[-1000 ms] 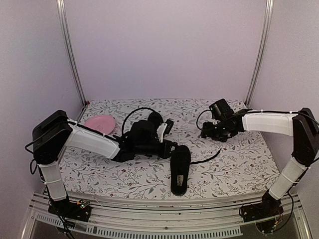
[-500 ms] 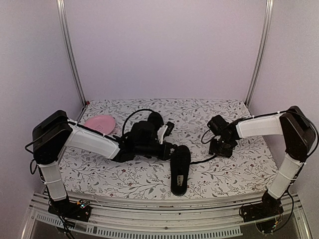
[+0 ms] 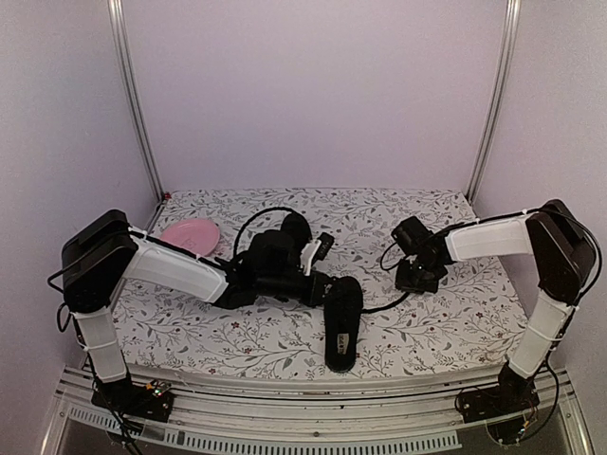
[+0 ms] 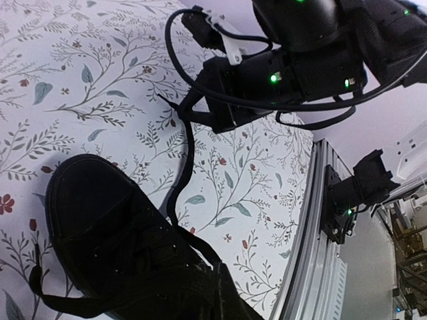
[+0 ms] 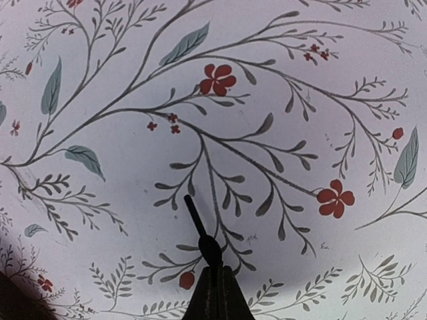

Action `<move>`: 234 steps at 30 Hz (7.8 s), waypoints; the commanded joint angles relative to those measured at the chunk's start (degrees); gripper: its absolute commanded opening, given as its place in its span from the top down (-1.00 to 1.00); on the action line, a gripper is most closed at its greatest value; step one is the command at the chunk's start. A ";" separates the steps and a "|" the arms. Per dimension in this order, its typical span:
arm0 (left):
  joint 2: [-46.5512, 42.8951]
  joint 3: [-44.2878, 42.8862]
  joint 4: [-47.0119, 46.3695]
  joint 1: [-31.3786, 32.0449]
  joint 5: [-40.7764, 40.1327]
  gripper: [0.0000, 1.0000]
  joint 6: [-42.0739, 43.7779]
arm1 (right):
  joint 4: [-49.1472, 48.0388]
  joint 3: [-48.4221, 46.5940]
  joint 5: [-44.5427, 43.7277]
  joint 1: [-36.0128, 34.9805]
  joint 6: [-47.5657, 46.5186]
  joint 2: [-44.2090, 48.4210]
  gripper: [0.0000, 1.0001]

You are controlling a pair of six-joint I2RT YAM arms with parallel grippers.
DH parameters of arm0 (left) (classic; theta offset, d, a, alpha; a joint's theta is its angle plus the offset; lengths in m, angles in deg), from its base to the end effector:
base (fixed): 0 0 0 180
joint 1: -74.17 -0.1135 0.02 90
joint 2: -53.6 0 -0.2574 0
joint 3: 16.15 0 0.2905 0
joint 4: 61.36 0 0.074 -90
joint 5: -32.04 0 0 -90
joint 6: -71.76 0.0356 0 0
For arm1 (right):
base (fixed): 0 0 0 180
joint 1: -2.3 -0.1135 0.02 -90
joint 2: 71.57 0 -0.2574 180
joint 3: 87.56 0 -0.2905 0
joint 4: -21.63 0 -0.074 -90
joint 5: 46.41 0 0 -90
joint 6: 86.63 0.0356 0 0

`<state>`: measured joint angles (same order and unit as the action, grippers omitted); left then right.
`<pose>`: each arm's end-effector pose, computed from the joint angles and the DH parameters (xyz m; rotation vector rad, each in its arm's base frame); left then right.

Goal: Tie the shoes
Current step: Pick up the shoelace from the center of the board, then place the shoelace at the center of the board, then cross the shoelace over the shoelace.

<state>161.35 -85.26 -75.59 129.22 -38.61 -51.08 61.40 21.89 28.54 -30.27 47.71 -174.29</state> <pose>0.2329 -0.3538 0.1328 0.6653 2.1264 -1.2621 0.3051 0.1839 0.1069 0.3374 2.7133 -0.0126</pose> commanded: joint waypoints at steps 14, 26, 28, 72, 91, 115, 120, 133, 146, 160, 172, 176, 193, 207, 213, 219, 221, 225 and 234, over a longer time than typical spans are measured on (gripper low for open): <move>5.92 -8.72 6.38 -1.35 10.97 0.85 9.32 | -23.55 -0.85 16.12 -0.12 -11.22 21.98 0.96; 8.30 -11.08 8.49 -2.82 9.25 0.73 9.54 | -27.84 -2.87 24.01 -0.64 -13.18 22.78 0.96; 8.56 -11.42 8.41 -2.82 9.30 0.71 9.56 | -28.07 -3.00 24.73 -0.73 -13.07 22.66 0.96; 9.62 -12.92 17.14 -3.77 17.41 -0.07 13.87 | -25.08 -5.21 18.59 -1.57 -13.83 18.04 0.96; 14.34 -19.07 17.35 -3.17 26.04 0.74 13.64 | -25.12 -7.89 20.04 -3.10 -15.33 14.61 0.96; 13.01 -17.58 8.58 -4.67 30.31 0.76 7.68 | -25.13 -10.25 21.37 -5.60 -16.10 10.70 0.96; 13.27 -17.82 7.42 -4.84 30.06 0.76 6.86 | -25.11 -10.28 21.78 -5.91 -16.20 10.19 0.96; 9.35 -12.16 2.79 -5.73 25.95 1.00 5.37 | -25.81 -10.84 23.94 -6.93 -17.36 8.07 0.96; 1.67 -0.09 -3.61 -6.14 17.78 1.00 1.34 | -28.42 -16.93 28.13 -10.50 -20.54 -0.85 0.00; -0.99 0.77 -2.40 -5.46 7.84 1.00 -3.94 | -32.54 5.56 30.28 1.87 -23.10 17.28 -0.95; -0.48 -1.26 -2.46 -6.14 16.27 1.00 -5.92 | -58.43 35.83 35.18 0.66 -21.83 28.72 -0.85; -0.04 -2.24 -1.16 -6.23 17.68 1.00 -5.20 | -62.21 34.47 36.56 -1.73 -26.36 23.78 -0.56; -0.18 -1.96 -0.57 -6.25 17.48 1.00 -4.96 | -71.87 19.63 41.36 -9.32 -36.20 -1.00 0.02; -0.47 -2.34 0.66 -6.27 15.89 1.00 -4.45 | -70.56 20.89 41.98 -10.75 -36.54 -0.98 -0.26; -0.33 -2.36 0.73 -6.22 15.76 1.00 -4.56 | -74.00 21.00 38.88 -10.75 -34.48 -1.25 0.20; -0.50 -2.07 0.75 -6.18 14.83 1.00 -4.62 | -76.41 19.56 40.03 -10.84 -32.06 -1.54 0.84; -0.81 -1.77 0.83 -6.26 14.16 1.00 -4.69 | -76.27 20.73 39.11 -10.82 -31.80 -0.23 0.94; -1.53 -0.90 0.93 -6.38 12.53 1.00 -4.70 | -72.59 25.28 34.95 -10.79 -32.22 6.88 0.96; -0.70 -1.61 0.67 -6.32 11.47 1.00 -4.24 | -38.80 24.09 24.02 -10.78 -36.70 24.09 0.96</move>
<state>161.87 -86.09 -74.23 123.71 -26.15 -56.17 4.29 48.40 59.12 -40.88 13.63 -154.47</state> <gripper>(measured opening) 0.005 0.025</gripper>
